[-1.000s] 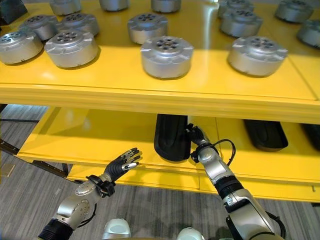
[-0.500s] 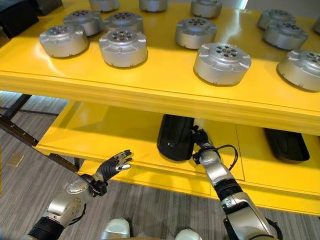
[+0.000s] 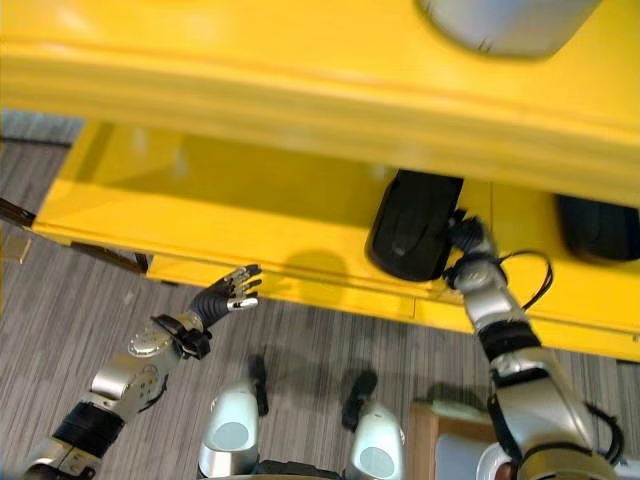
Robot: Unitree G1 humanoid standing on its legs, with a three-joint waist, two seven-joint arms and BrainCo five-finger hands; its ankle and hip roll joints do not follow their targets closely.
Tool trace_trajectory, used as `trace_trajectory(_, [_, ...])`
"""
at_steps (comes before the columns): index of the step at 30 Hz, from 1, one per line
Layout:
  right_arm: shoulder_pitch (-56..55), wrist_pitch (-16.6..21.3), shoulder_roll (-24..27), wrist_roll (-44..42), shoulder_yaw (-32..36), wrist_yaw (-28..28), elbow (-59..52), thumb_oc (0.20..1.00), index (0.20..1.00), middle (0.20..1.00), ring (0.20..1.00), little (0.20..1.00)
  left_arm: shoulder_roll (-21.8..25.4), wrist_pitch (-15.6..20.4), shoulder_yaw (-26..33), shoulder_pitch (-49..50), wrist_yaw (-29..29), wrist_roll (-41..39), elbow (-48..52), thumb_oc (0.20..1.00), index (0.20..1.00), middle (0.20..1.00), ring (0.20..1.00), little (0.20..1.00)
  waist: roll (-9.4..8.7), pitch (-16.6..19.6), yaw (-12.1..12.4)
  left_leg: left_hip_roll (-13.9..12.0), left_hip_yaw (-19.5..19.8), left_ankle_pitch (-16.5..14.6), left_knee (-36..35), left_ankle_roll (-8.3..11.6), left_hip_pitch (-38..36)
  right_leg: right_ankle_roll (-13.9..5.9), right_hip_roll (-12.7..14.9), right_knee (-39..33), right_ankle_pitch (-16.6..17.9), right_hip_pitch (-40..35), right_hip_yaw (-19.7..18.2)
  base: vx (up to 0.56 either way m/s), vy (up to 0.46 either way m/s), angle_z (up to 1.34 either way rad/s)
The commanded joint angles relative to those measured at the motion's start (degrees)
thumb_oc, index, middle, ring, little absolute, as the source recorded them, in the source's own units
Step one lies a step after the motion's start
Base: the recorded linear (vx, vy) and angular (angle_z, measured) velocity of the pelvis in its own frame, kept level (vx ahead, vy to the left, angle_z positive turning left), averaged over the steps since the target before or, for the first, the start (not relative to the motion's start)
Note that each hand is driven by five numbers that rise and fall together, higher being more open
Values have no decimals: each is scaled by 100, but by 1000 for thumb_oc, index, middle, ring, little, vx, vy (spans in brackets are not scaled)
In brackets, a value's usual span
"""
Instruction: Move parts from the plastic box to the shelf.
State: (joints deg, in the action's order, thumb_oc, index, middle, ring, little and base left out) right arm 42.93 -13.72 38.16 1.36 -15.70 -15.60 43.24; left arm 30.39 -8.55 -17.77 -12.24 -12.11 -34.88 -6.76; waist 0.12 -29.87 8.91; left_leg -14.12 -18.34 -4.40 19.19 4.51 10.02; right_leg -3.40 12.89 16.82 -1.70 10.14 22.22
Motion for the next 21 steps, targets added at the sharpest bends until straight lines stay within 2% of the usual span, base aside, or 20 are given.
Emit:
trace_trajectory(1, [684,460,318,14,-195,17,82,200,200,200,200,200,57,393,-138,40,40,-96,542,1000,1000,1000,1000,1000,10,244,198,122,-41,-76,112,-88,46,-329,18,881,-679,-152,47,-165,-58,-8])
trace_trajectory(4, [1027,458,438,-50,-505,30,294,200,200,200,200,200,49,473,-254,-137,88,-70,520,1000,1000,1000,1000,1000,-5,19,208,77,21,-96,391,-96,433,-282,27,1190,-738,215,2,-158,-50,-7])
trace_trajectory(7, [1290,444,467,-20,-703,-55,444,200,200,200,200,200,44,535,-368,-262,143,-98,489,1000,1000,1000,1000,1000,-3,8,200,44,71,-136,605,-111,787,-264,47,1415,-766,581,-33,-94,-14,-7])
trace_trajectory(11, [1756,363,560,180,-950,-33,531,200,200,200,200,200,31,191,-340,-393,246,-930,470,1000,1000,1000,1000,1000,-34,8,200,23,132,-213,879,-141,1271,-269,89,1803,-841,1133,-72,-85,-42,-4])
trace_trajectory(18, [2266,276,705,809,-1303,4,640,200,200,200,200,200,-56,260,-318,-391,194,-898,290,1000,1000,1000,1000,1000,-6,8,164,-75,197,-341,1287,-175,1853,-264,207,2258,-910,1821,-197,-75,15,-6])
trace_trajectory(21, [2544,108,828,1194,-1554,22,711,200,200,200,200,200,-28,283,-306,-400,91,-903,216,1000,1000,1000,1000,1000,22,8,138,-168,180,-412,1468,-183,2052,-281,275,2408,-892,2092,-253,-80,18,-3])
